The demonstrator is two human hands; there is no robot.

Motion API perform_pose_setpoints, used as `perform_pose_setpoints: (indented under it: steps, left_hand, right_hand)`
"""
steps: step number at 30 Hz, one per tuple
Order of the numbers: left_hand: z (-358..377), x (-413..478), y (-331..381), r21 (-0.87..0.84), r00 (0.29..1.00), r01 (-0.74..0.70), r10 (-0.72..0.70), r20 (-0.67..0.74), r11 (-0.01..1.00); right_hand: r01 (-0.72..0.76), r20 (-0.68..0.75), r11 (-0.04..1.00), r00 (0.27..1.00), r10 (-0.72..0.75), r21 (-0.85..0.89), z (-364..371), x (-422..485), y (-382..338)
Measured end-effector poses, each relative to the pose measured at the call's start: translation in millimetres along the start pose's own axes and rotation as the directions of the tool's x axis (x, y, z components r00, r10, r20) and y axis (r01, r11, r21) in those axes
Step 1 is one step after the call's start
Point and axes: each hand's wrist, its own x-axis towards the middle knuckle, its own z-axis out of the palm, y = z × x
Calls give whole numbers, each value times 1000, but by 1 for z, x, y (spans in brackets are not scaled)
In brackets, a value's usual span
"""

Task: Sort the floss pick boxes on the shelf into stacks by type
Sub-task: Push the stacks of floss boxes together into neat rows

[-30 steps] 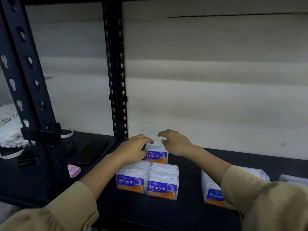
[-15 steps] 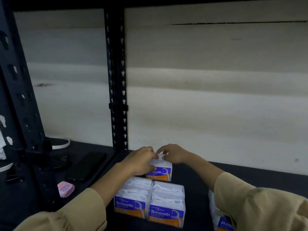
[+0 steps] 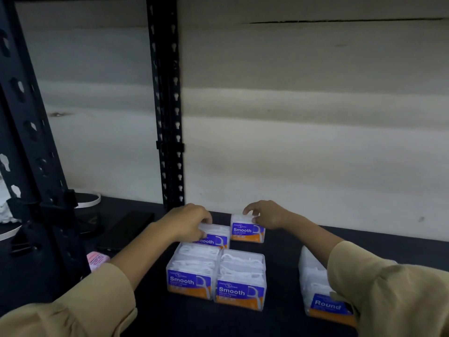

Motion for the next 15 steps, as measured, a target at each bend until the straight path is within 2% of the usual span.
perform_pose_setpoints:
  steps: [5,15]
  left_hand:
    - [-3,-14,-13,36,999,54,-54,5,998]
    - [-4,-17,-14,-116,996,16,-6,87,993]
  right_hand:
    - [25,18,1000,1000,-25,-10,2,-21,1]
    - [98,81,991,991,-105,87,12,-47,-23]
